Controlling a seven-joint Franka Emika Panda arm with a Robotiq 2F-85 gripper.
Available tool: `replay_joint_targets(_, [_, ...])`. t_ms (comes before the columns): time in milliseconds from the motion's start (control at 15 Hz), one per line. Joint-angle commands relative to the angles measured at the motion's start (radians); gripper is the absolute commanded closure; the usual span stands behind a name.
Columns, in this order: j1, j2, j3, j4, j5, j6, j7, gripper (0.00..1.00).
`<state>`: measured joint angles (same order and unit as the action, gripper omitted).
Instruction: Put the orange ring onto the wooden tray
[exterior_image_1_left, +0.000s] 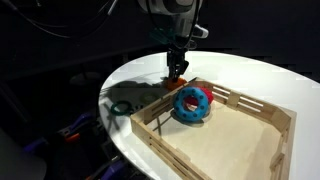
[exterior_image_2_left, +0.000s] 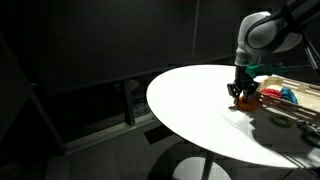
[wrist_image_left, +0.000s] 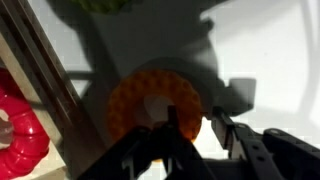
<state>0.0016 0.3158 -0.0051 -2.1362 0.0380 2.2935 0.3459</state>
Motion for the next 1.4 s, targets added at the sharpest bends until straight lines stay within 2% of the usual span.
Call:
replay_joint_targets(0, [0.002, -0.031, -0.004, 0.016, 0.044, -0.043, -0.031, 0.89])
replay_joint_targets(67, [0.0, -0.044, -0.002, 0.017, 0.055, -0.054, -0.037, 0.96])
replay_joint_targets(200, [-0.004, -0.072, -0.001, 0.022, 0.074, -0.086, -0.047, 0.93])
replay_joint_targets(333, [-0.003, -0.104, -0.008, 0.027, 0.078, -0.12, -0.039, 0.98])
replay_joint_targets(867, [-0.048, -0.233, -0.075, 0.058, 0.05, -0.245, 0.005, 0.95])
replay_joint_targets(1333, [-0.104, -0.247, -0.126, 0.054, 0.028, -0.258, 0.061, 0.95])
